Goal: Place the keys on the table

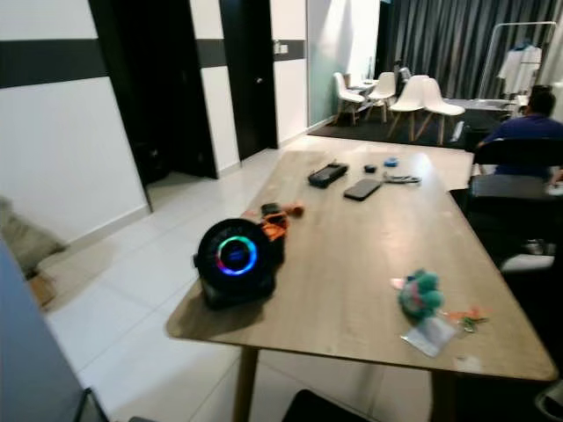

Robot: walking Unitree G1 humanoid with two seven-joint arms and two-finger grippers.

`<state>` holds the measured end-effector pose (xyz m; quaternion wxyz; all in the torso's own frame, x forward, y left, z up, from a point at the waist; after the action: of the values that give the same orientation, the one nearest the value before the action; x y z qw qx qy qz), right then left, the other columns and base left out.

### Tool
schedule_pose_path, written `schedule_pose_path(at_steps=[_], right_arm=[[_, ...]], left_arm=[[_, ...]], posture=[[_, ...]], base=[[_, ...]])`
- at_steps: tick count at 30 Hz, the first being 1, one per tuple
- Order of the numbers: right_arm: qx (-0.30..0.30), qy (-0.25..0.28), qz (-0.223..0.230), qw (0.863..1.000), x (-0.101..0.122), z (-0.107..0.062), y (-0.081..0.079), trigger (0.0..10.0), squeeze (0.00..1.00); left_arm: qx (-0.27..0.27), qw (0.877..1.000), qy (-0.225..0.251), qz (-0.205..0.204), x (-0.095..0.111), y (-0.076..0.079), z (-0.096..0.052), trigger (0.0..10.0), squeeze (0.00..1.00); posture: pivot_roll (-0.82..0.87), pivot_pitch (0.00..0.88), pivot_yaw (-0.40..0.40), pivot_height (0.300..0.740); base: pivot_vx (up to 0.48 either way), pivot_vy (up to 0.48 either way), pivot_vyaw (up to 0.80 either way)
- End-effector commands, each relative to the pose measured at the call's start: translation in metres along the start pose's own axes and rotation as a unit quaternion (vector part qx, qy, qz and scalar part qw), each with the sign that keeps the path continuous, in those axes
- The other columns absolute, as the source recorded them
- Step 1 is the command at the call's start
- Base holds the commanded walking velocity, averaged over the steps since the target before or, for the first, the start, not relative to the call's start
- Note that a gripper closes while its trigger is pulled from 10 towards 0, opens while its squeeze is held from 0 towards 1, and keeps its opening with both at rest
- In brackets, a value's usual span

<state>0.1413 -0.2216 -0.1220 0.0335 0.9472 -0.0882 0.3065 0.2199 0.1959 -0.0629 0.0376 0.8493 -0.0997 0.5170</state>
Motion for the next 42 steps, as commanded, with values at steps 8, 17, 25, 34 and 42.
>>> schedule_pose_path(at_steps=[8,17,25,34,42], right_arm=[[0.004,-0.012,0.003,1.000,-0.010,-0.002,-0.004,10.0,0.00],[0.012,-0.013,-0.010,1.000,-0.009,-0.002,-0.009,10.0,0.00],[0.013,-0.012,-0.012,1.000,-0.008,-0.001,-0.011,10.0,0.00],[0.017,-0.011,-0.016,1.000,-0.006,0.000,-0.016,10.0,0.00],[0.020,-0.010,-0.018,1.000,-0.005,0.001,-0.019,10.0,0.00]], left_arm=[[0.011,1.000,-0.009,-0.003,-0.007,-0.005,-0.006,10.0,0.00],[0.015,1.000,-0.010,-0.004,-0.007,-0.007,-0.006,10.0,0.00],[0.018,1.000,-0.009,-0.006,-0.007,-0.007,-0.006,10.0,0.00],[0.022,1.000,-0.004,-0.007,-0.004,-0.009,-0.004,10.0,0.00],[0.026,1.000,-0.003,-0.004,-0.001,-0.012,-0.003,10.0,0.00]], posture=[[0.04,0.052,0.015,0.740],[0.04,0.053,0.012,0.740],[0.05,0.053,0.010,0.740],[0.05,0.053,0.009,0.740],[0.05,0.044,0.011,0.740]], base=[[-0.284,0.000,0.00],[-0.284,0.000,0.00],[-0.284,0.000,0.00],[-0.284,0.000,0.00],[-0.282,0.000,0.00]])
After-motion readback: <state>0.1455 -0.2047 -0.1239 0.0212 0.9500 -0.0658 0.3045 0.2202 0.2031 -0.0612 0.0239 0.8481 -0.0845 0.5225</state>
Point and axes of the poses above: a point about 5 cm out from each wrist's last joint towards the gripper, its own z axis pointing out of the wrist towards the gripper, its own x axis along the axis of the wrist's last joint, y = z × x, the point moved 3 cm from there along z, pointing out of the wrist towards the gripper, and after that the axes turned 3 degrees about z, right-handed, at the moved point
